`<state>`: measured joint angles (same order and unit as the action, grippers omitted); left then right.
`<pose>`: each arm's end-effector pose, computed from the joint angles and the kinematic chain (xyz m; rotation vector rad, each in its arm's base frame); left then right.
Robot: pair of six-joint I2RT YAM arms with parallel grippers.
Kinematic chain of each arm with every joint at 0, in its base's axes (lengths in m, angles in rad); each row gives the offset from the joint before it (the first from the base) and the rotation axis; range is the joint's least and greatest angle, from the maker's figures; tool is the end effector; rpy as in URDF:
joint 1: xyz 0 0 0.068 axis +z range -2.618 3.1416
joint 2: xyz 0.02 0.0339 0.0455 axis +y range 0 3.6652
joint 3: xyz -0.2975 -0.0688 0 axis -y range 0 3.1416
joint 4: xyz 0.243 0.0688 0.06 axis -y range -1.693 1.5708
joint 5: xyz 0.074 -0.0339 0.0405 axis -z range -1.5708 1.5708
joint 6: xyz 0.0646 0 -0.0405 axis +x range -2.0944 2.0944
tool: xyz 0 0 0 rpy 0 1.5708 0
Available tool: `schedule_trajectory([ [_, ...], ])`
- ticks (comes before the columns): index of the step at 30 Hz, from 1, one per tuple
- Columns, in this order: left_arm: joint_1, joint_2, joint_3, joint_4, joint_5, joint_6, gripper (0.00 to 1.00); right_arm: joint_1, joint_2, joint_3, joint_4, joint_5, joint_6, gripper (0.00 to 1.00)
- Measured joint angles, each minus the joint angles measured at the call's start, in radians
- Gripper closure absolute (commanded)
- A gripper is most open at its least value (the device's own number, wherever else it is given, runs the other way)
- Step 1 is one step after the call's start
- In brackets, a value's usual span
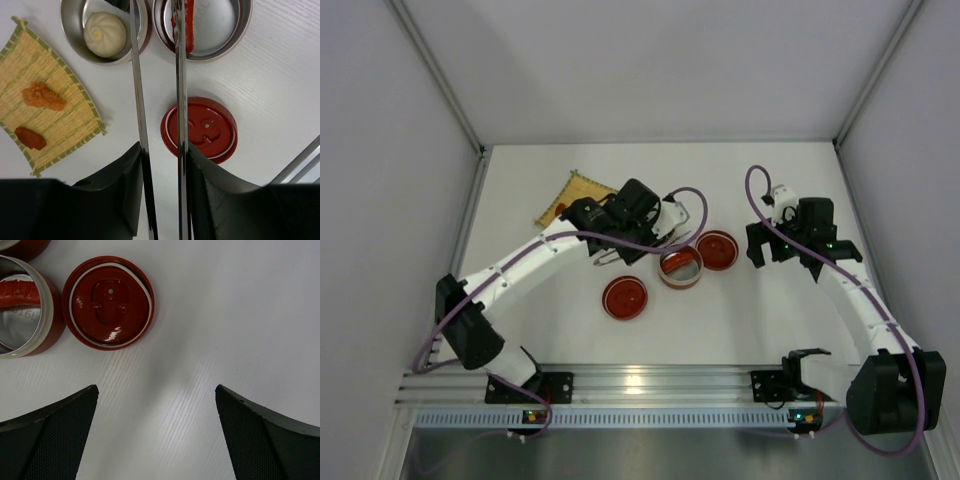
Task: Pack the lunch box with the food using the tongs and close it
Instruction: Place the fake food in the packing box, then pick up the fake food from the plate.
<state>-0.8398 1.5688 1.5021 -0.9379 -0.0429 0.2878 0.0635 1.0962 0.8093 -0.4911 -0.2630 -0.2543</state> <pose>0.2292 -0.2514 0.3377 1.3659 2.1905 -0.1514 0.2297 0.0314 0.2712 -0.4942 2.2719 0.2131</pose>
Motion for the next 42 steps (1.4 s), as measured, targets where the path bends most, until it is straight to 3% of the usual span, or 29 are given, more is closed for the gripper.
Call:
schedule_trajectory([
  [4,0.071,-0.054,0.021,-0.014,0.007,-0.034,0.57,0.0,0.0,0.0,0.0,0.0,0.0,0.01],
  [10,0.476,-0.062,0.08,-0.008,0.095,-0.13,0.54,0.0,0.0,0.0,-0.001,-0.001,0.0,0.01],
  [13,0.589,-0.052,0.08,-0.021,0.106,-0.185,0.51,0.0,0.0,0.0,-0.001,-0.001,0.0,0.01],
  [23,0.653,0.08,0.019,-0.021,0.204,-0.314,0.49,0.0,0.0,0.0,-0.001,-0.001,0.0,0.01],
  [42,0.653,0.219,-0.044,0.068,0.222,-0.342,0.5,0.0,0.011,0.0,-0.001,0.0,0.0,0.01],
])
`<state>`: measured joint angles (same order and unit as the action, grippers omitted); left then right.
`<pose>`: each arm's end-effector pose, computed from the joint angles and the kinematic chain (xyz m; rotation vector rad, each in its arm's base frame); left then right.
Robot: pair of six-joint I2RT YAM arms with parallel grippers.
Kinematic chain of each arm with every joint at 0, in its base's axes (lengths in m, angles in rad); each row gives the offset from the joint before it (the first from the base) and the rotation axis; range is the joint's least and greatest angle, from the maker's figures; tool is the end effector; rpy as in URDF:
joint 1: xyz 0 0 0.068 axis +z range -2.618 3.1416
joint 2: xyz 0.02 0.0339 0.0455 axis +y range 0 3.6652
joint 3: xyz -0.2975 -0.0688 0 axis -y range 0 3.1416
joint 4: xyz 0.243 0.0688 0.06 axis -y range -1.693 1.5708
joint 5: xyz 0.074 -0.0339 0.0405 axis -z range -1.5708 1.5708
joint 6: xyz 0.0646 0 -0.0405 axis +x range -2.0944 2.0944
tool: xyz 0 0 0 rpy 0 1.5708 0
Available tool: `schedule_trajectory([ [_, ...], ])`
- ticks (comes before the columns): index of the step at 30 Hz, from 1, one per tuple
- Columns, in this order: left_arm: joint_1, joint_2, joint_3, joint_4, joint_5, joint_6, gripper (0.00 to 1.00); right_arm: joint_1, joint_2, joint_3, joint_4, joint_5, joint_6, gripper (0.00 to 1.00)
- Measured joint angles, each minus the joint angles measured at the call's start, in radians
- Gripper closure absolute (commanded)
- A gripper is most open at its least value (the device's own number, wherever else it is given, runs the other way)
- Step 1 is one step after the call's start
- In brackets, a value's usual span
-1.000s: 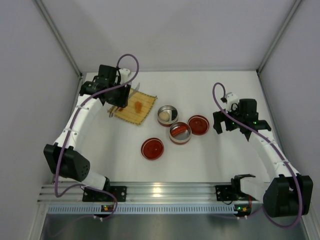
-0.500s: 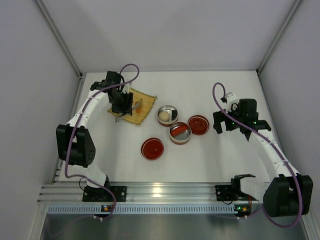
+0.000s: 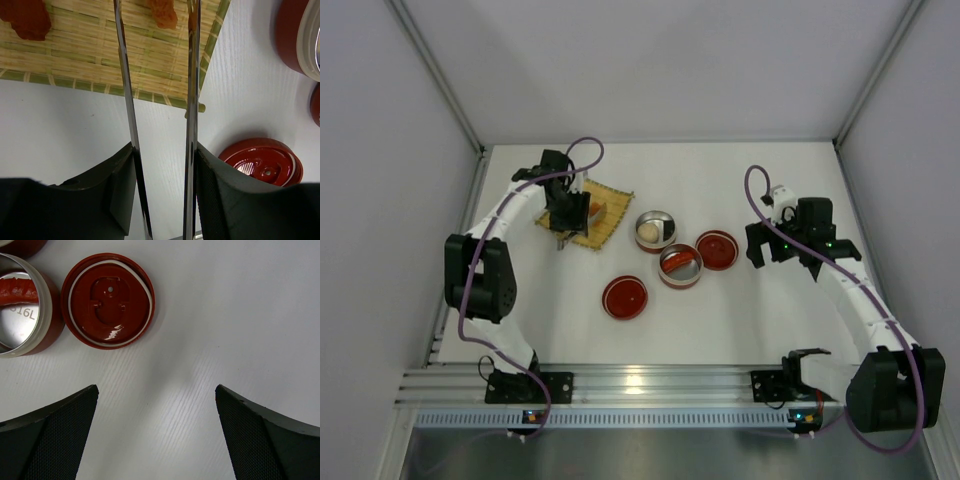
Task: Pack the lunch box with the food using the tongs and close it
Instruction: Pick up the fake food from the plate.
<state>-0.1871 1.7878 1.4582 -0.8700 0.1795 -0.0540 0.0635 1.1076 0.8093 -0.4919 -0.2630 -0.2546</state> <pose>0.3745 -0.0826 0.2539 0.2316 2.7691 -0.3110 0.2314 0.0315 0.2687 -0.4949 2.2838 0.2156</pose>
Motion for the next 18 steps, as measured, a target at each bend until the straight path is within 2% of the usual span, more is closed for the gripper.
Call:
schedule_trajectory([
  [9,0.0,0.006,0.0,0.024,0.0,0.0,0.56,0.0,0.0,0.0,0.0,0.0,0.0,0.01],
  [18,0.0,0.004,0.0,0.024,-0.001,0.001,0.76,0.0,0.0,0.0,0.0,0.0,0.0,0.01],
])
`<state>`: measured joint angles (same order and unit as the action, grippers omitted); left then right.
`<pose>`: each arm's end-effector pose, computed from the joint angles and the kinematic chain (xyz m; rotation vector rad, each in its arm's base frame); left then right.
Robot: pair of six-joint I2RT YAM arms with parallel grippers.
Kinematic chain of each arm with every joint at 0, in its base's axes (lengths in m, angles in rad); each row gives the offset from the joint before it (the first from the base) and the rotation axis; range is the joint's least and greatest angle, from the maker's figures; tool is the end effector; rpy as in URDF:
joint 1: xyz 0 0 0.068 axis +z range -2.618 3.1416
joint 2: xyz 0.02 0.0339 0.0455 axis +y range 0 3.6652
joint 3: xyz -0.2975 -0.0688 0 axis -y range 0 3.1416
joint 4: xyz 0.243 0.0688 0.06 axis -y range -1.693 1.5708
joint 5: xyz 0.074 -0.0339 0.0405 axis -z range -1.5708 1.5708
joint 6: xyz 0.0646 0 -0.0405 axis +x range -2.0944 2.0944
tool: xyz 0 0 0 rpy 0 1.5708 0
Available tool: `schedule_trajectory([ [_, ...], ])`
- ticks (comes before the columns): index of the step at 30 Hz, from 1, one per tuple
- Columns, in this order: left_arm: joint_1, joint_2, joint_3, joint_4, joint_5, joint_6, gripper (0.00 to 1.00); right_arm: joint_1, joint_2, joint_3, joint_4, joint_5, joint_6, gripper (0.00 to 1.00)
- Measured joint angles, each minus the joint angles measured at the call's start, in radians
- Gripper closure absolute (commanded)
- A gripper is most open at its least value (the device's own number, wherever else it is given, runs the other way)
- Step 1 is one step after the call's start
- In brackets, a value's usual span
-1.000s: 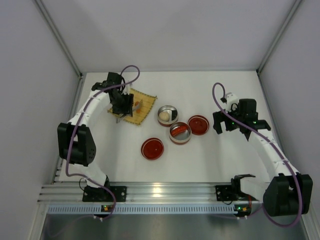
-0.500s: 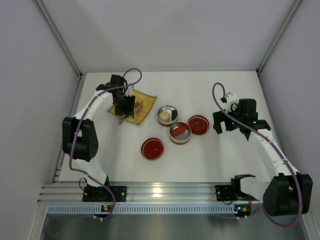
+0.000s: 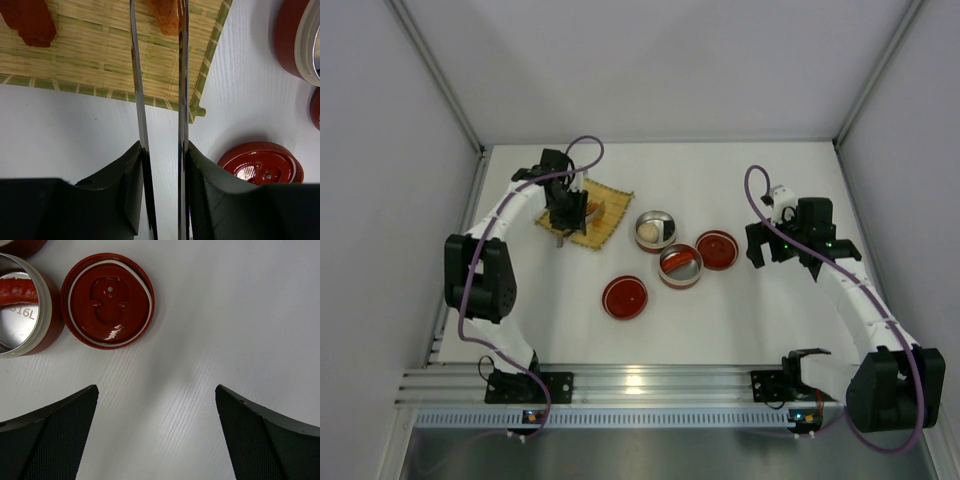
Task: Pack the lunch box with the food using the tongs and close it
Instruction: Pick up the fake food from the plate, then place the fake food in the packing box.
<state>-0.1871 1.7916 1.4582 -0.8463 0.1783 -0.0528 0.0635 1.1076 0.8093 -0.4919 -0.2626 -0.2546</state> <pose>0.3780 -0.0832 0.2538 0.2338 2.7489 -0.3102 0.2314 0.0315 0.2687 -0.4948 2.2839 0.2152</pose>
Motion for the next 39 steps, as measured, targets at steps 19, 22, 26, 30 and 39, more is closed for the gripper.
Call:
schedule_trajectory([
  [19,0.0,-0.125,-0.006,-0.008,-0.045,0.076,0.98,0.0,0.0,0.0,0.0,0.0,0.0,0.01],
  [22,0.0,-0.129,-0.008,-0.008,-0.026,0.103,0.99,0.0,0.0,0.0,0.0,0.0,0.0,0.01],
  [26,-0.007,-0.179,-0.013,-0.013,0.038,0.156,0.99,0.0,0.0,0.0,0.0,-0.001,0.0,0.01],
  [30,-0.053,-0.275,-0.013,-0.023,0.126,0.226,0.98,0.0,0.0,0.0,0.0,-0.001,0.0,0.01],
  [39,-0.372,-0.371,-0.026,-0.068,0.231,0.344,0.94,0.0,0.0,0.0,0.0,-0.001,0.002,0.01],
])
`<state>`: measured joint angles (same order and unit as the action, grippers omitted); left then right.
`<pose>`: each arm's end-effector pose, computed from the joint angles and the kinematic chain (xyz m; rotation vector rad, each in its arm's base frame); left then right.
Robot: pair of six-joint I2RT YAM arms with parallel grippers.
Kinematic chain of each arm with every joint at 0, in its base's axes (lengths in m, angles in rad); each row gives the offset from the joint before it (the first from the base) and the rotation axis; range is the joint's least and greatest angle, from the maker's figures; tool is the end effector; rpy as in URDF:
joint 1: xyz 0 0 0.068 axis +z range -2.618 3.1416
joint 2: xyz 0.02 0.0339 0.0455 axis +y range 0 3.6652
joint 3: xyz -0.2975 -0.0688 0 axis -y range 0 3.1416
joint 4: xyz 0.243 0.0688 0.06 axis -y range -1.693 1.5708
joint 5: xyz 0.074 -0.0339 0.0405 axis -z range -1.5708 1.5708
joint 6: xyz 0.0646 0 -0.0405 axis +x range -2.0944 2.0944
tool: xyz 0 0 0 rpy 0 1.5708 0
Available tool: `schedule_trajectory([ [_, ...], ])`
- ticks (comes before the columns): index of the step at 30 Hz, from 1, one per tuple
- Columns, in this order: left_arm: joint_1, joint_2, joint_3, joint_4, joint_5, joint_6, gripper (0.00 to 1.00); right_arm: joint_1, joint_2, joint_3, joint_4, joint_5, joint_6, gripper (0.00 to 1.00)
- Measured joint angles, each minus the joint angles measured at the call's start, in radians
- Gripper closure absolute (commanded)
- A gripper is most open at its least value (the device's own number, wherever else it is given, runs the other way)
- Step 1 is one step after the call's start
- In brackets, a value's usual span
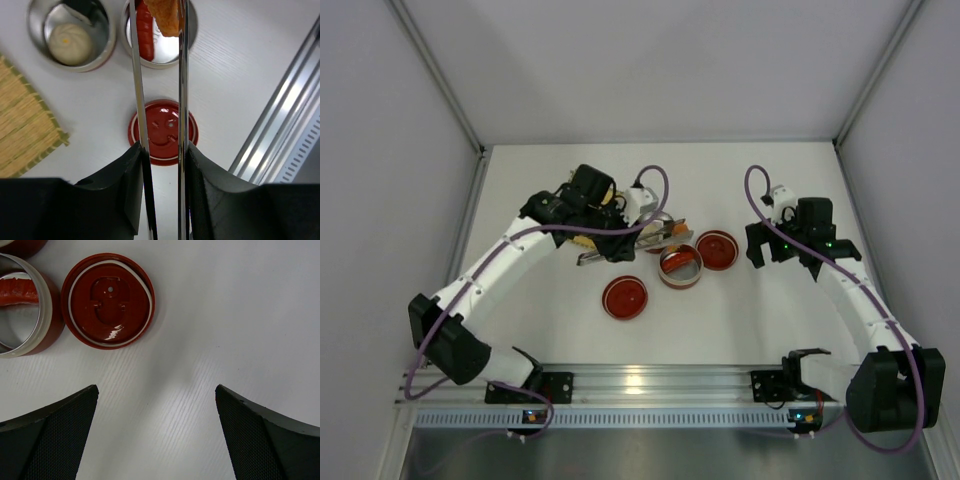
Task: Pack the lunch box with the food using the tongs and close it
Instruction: Place the fake food in the packing box.
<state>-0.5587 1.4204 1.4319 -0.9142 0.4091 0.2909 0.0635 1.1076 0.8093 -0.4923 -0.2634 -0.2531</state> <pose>0.2410 -0.1810 0.3658 1.1774 2.1724 -0.6209 0.2314 0.0316 0.2687 -0.4934 2.2846 0.2169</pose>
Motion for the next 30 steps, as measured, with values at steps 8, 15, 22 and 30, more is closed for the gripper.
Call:
schedule_trajectory([
  [8,-0.142,0.079,-0.034,-0.033,-0.013,0.027,0.9,0.0,0.0,0.0,0.0,0.0,0.0,0.01],
  [15,-0.144,0.156,-0.035,-0.027,-0.051,0.038,0.87,0.0,0.0,0.0,0.0,0.001,0.0,0.0],
  [22,-0.144,0.196,-0.035,-0.014,-0.064,0.055,0.81,0.0,0.0,0.0,-0.001,0.001,0.0,0.01],
  [30,-0.144,0.209,-0.035,-0.009,-0.063,0.075,0.59,0.0,0.0,0.0,-0.002,0.001,-0.001,0.01],
])
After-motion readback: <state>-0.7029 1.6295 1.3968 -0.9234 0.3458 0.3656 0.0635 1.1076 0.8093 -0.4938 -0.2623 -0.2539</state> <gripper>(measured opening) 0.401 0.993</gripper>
